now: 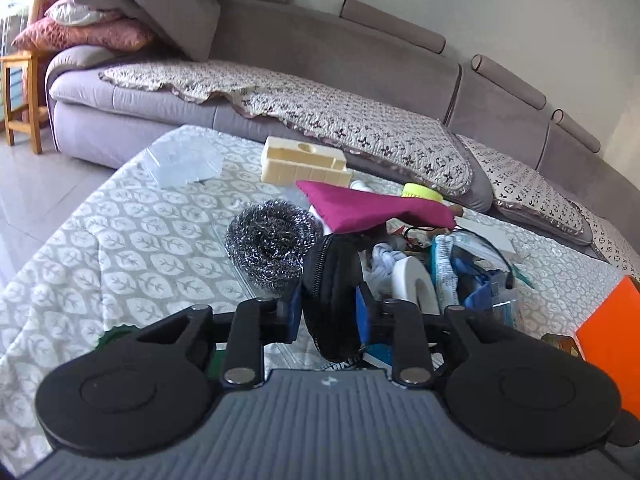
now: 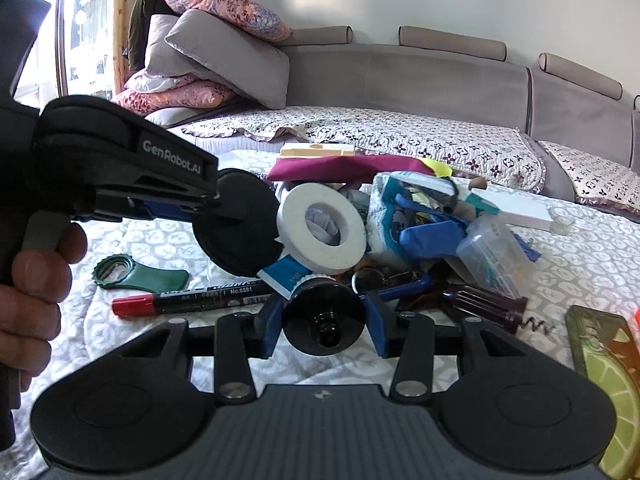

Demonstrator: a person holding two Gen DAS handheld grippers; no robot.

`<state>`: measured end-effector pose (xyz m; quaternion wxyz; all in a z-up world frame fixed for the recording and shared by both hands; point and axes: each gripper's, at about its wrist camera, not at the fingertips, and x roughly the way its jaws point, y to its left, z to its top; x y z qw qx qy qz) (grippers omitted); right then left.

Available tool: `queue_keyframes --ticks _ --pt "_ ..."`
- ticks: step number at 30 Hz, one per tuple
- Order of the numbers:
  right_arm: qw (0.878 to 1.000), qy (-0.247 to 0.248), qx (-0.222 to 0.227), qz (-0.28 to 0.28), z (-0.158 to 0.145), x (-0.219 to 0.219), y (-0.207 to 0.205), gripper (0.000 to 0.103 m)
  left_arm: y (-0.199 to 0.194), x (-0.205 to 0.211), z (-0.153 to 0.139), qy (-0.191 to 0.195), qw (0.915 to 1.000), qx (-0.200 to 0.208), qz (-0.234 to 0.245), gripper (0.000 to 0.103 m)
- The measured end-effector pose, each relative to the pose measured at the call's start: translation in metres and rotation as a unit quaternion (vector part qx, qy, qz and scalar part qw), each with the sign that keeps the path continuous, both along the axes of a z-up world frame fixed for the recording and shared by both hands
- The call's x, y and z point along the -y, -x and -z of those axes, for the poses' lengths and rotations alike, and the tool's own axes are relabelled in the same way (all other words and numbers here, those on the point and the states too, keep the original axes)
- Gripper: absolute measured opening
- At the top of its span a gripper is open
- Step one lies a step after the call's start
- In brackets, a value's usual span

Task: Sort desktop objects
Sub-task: 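Grasp the black round pad with left tool while right tool grasps the black roller, then carry the black pad with left tool while right tool carries the black roller to the orange box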

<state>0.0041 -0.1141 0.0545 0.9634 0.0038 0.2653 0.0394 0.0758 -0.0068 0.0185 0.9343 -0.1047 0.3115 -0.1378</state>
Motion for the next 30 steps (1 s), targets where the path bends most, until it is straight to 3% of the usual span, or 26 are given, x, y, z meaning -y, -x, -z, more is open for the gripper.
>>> queue_keyframes --ticks 14,30 --pt "1.0 -0.001 0.002 0.0 -0.015 0.014 0.036 0.042 0.039 0.019 -0.008 -0.065 0.9973 0.026 -0.023 0.027" --pt "0.998 -0.047 0.031 0.017 -0.04 0.054 0.1 0.042 0.107 0.041 -0.029 -0.091 0.9951 0.029 -0.021 0.027"
